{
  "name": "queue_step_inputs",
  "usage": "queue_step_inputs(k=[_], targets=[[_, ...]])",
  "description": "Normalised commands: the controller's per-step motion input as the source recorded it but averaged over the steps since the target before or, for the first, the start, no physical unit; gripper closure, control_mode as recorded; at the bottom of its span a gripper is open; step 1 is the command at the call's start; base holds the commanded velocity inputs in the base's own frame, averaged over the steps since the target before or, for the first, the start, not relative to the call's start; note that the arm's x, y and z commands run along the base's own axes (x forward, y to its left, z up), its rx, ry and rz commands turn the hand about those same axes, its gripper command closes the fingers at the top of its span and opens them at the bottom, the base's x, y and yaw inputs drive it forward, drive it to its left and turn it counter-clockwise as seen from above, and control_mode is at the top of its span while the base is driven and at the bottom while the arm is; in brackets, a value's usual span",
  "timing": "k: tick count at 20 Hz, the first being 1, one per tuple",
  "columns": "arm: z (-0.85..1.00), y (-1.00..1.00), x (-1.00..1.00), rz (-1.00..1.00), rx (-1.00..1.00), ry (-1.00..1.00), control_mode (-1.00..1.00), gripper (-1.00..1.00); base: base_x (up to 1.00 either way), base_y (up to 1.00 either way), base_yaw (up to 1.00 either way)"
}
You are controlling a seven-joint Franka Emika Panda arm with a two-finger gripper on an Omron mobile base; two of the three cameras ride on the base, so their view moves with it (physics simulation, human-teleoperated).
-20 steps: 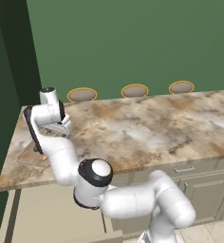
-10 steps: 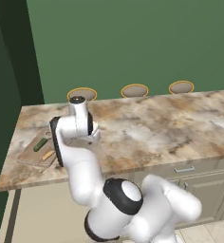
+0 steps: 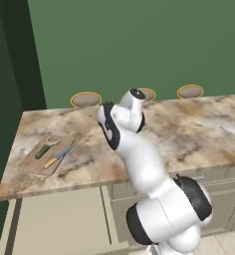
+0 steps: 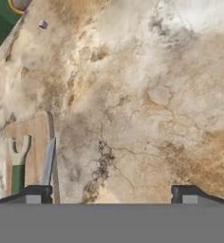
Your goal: Open the drawer on the left and place the cutting tools on the cutting board.
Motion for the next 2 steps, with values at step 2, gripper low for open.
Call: queue_step_inputs(k=[2], targets=[[0.74,-1.00,0.00,-0.01,0.50,-0.05,-1.00,-1.00,0.00,0.00,0.00]])
